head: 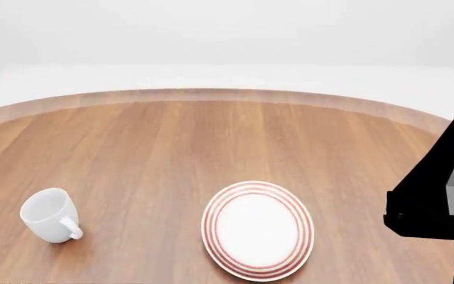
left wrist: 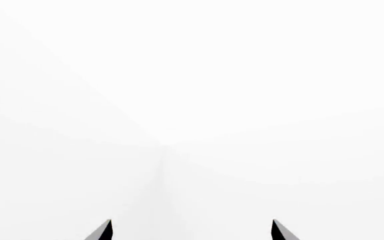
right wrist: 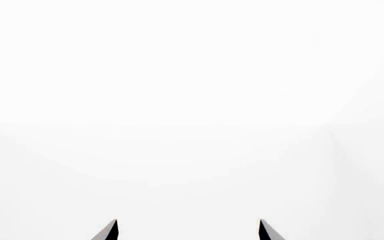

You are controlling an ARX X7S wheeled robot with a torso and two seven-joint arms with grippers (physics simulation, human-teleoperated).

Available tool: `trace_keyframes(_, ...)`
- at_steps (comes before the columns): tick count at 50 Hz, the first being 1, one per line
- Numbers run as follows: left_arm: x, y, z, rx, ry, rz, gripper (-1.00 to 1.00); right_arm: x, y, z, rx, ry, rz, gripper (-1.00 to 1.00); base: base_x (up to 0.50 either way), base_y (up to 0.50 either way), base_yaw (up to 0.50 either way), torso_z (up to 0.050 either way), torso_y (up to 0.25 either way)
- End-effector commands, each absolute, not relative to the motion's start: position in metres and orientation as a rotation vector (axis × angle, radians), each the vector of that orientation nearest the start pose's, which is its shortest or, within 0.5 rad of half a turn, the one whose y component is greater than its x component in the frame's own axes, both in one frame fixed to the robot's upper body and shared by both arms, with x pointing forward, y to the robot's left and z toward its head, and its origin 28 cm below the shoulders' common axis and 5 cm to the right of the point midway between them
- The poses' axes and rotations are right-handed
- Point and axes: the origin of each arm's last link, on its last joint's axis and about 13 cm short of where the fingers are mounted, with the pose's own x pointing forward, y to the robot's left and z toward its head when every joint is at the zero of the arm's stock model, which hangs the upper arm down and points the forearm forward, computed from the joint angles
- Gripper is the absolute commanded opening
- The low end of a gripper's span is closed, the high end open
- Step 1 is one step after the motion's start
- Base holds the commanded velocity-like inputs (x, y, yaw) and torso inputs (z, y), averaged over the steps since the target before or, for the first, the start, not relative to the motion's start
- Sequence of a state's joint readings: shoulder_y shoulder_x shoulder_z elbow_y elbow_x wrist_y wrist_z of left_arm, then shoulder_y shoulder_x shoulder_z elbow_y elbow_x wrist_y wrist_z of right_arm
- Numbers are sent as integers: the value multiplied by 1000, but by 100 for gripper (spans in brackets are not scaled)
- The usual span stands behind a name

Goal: Pick up the white mug and put it on the plate, and put the chocolate pudding to the right of the plate.

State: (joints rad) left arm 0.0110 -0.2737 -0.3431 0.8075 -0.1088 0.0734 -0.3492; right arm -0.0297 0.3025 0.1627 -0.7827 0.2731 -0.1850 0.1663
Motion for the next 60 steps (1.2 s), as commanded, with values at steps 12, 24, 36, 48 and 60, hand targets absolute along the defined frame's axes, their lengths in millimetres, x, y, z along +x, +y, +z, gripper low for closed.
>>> trace_keyframes(12, 157, 287, 196, 161, -942, 488, 100, 163, -150, 190, -38, -958, -90, 100, 46, 131, 0, 0, 0)
trace_keyframes(24, 159, 286, 195, 162, -928, 475, 100, 163, -150, 190, -30, -951, -95, 100, 19, 484, 0, 0, 0)
trace_keyframes(36, 161, 283, 193, 174, -879, 436, 100, 164, -152, 190, -8, -941, -116, 100, 1, 2, 0, 0, 0)
trace_keyframes(48, 164, 281, 191, 223, -846, 440, 100, 164, -151, 189, -6, -940, -110, 100, 0, 0, 0, 0, -145)
trace_keyframes(60, 164, 281, 190, 226, -846, 443, 100, 164, -151, 189, -6, -941, -109, 100, 0, 0, 0, 0, -250)
